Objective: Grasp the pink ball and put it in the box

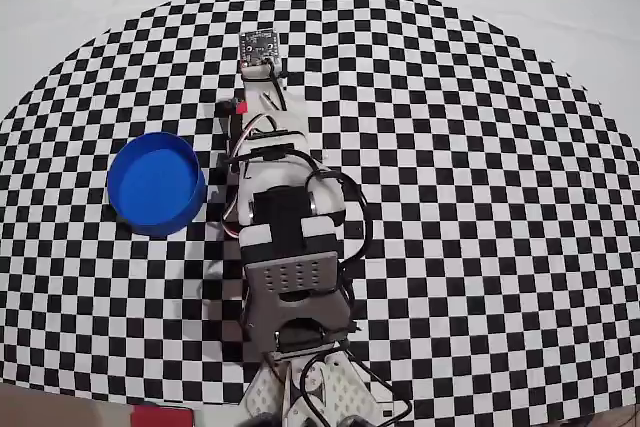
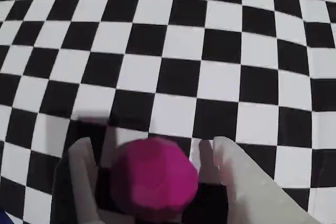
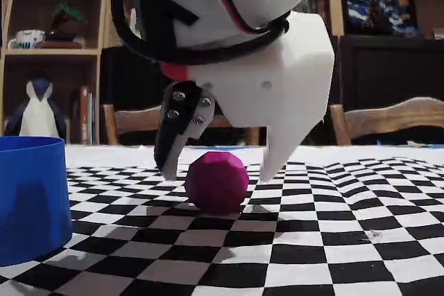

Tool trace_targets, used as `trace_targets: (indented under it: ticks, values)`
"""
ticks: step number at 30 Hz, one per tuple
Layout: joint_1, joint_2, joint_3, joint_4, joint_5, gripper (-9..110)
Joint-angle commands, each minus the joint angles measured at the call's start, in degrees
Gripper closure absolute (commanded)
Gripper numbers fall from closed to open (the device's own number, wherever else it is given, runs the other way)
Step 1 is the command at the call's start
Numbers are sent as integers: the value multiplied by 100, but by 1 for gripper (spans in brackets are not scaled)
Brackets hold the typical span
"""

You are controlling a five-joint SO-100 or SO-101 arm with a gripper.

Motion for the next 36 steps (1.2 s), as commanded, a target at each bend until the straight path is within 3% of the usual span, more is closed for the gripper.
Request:
trace_targets:
  ticks: [1,36]
  values:
    - [0,0,-264,18,26,75]
    - [-26,-281,-448,18,26,75]
